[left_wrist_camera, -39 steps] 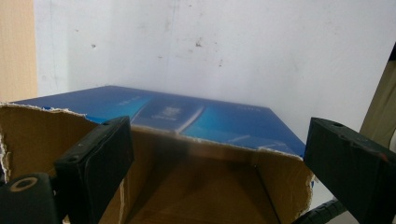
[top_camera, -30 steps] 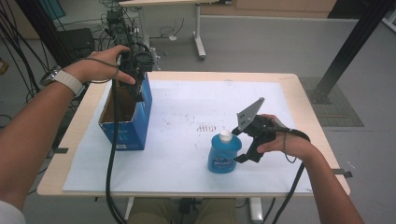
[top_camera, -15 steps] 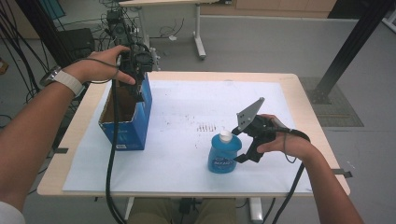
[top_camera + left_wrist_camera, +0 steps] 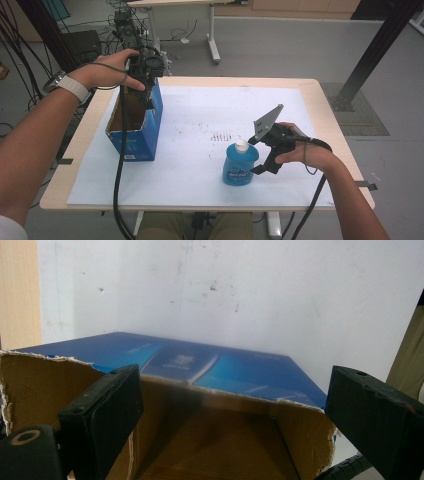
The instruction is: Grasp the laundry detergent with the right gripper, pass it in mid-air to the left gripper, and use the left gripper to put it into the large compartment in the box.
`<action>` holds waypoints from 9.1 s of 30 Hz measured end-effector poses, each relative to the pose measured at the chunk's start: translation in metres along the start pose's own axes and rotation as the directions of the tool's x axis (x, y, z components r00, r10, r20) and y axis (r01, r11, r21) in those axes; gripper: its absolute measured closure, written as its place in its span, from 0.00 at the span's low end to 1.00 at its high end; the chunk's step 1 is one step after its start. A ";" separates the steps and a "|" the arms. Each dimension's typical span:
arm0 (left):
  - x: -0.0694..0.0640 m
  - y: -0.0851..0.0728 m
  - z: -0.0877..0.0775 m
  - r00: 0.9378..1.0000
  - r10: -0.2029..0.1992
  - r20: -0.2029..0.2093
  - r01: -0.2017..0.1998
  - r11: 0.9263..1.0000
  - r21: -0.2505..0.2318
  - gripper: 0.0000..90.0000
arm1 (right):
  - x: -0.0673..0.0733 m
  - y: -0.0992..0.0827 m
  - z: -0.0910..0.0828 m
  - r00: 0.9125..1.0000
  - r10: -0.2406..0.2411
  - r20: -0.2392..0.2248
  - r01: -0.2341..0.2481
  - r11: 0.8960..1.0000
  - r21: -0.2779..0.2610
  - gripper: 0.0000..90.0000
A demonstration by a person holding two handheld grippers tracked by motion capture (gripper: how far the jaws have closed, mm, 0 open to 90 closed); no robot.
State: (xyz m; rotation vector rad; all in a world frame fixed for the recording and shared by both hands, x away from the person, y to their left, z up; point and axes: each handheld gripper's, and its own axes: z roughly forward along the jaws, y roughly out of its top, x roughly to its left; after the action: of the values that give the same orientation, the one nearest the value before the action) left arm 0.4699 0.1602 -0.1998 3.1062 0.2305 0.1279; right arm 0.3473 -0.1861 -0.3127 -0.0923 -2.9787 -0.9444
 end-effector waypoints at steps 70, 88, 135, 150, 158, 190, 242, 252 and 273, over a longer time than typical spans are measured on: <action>-0.001 0.003 0.007 1.000 -0.001 0.007 0.001 1.000 -0.001 0.10 | 0.001 -0.018 0.018 1.000 0.027 0.015 -0.026 0.996 -0.088 0.08; -0.002 0.005 0.008 1.000 0.000 0.001 0.000 1.000 0.002 0.10 | 0.000 -0.025 0.026 0.999 0.033 0.008 -0.032 0.991 -0.131 0.10; -0.003 0.007 0.010 1.000 -0.001 -0.002 0.001 1.000 -0.002 0.11 | 0.001 -0.034 0.039 1.000 0.027 0.000 -0.026 0.982 -0.188 0.17; -0.004 0.008 0.010 1.000 -0.002 -0.001 0.002 1.000 0.000 0.11 | 0.001 -0.035 0.043 1.000 0.022 -0.008 -0.023 0.978 -0.208 0.20; -0.003 0.008 0.010 1.000 -0.004 -0.001 0.004 1.000 -0.004 0.11 | 0.001 -0.036 0.045 1.000 0.022 -0.012 -0.024 0.976 -0.218 0.20; -0.003 0.009 0.012 1.000 -0.004 -0.003 0.004 1.000 -0.002 0.11 | 0.002 -0.043 0.052 1.000 0.030 -0.010 -0.031 0.962 -0.270 0.23; -0.005 0.012 0.014 1.000 -0.005 -0.002 0.005 1.000 -0.002 0.11 | 0.001 -0.050 0.060 0.999 0.035 -0.009 -0.036 0.944 -0.327 0.27; -0.005 0.012 0.014 1.000 -0.005 -0.002 0.005 1.000 -0.002 0.11 | 0.001 -0.050 0.064 0.999 0.036 -0.014 -0.039 0.942 -0.333 0.30; -0.004 0.011 0.017 1.000 -0.007 0.005 0.007 1.000 0.002 0.11 | -0.001 -0.051 0.067 0.999 0.033 -0.022 -0.038 0.937 -0.348 0.33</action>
State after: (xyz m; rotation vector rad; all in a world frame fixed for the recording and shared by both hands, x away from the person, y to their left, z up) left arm 0.4689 0.1481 -0.2171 3.1071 0.2420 0.1200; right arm 0.3452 -0.1895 -0.3970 -0.1408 -2.7491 -1.4499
